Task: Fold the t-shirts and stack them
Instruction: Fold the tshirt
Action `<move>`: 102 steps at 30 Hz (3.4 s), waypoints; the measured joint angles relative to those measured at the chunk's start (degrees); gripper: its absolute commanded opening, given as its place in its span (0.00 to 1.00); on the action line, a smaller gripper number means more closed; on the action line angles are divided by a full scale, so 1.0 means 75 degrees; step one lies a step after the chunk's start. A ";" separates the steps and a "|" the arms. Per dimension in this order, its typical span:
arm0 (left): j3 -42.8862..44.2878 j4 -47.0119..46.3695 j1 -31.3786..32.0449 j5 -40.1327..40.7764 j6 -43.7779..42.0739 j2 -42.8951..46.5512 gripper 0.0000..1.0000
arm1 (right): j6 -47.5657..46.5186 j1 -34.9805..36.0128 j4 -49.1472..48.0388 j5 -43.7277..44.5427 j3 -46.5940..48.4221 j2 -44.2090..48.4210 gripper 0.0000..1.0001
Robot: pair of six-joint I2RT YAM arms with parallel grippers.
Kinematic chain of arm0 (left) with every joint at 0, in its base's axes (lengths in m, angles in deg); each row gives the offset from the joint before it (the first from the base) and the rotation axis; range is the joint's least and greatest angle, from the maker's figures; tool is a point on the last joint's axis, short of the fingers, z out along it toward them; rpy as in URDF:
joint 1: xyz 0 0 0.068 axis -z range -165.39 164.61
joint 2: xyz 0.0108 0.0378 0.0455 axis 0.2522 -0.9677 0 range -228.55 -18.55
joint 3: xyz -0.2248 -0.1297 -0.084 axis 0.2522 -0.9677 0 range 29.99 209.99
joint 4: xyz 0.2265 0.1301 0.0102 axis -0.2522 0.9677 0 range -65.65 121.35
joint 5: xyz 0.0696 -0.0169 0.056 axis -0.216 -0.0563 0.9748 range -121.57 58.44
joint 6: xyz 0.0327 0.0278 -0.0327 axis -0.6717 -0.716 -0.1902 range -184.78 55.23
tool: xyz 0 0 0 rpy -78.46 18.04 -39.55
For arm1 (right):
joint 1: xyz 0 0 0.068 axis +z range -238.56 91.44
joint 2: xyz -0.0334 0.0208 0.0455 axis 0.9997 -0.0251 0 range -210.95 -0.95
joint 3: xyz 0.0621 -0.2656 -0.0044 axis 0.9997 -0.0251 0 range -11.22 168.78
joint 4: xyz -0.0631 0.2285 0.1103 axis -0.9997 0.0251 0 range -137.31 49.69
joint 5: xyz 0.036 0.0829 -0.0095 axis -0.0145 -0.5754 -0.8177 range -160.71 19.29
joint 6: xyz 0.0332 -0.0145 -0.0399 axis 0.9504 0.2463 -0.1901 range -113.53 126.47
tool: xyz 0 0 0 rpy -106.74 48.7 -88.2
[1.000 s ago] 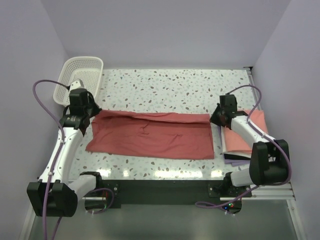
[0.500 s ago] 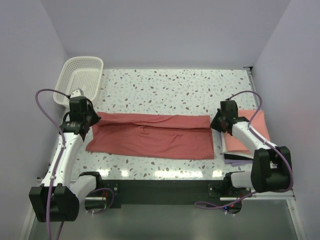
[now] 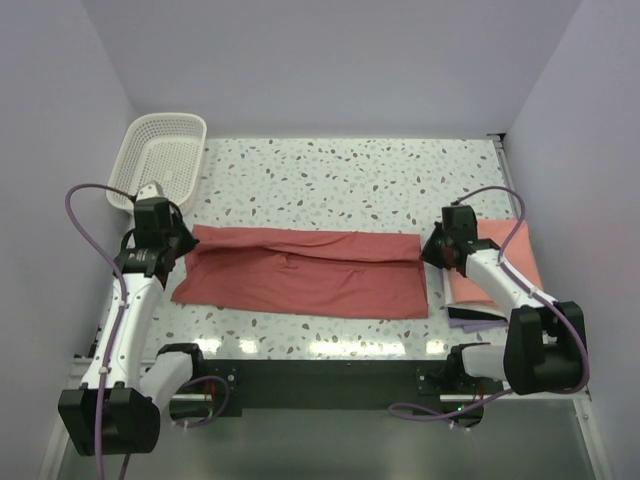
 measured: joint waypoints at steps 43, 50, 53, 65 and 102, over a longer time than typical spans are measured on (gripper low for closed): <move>-0.1448 0.0195 -0.0032 -0.1233 0.1594 0.0746 0.00 | -0.0152 0.0408 0.0216 -0.0481 -0.0012 0.0332 0.43; -0.2442 0.0041 -0.0038 -0.1323 0.2328 0.0801 0.09 | -0.0131 0.1349 0.0047 -0.0399 0.0458 -0.0187 0.43; -0.2760 0.0035 -0.0038 -0.1332 0.2611 0.0848 0.23 | -0.0108 0.1571 -0.0079 -0.0393 0.0586 -0.0542 0.43; -0.2498 0.0015 -0.0041 -0.1174 0.2844 0.0909 0.59 | -0.0108 0.2017 -0.0172 -0.0391 0.0860 -0.1425 0.42; -0.1606 -0.3328 0.2174 -0.0163 0.4045 -0.3689 0.16 | 0.0408 0.3019 -0.1413 -0.0117 0.0221 -0.1868 0.40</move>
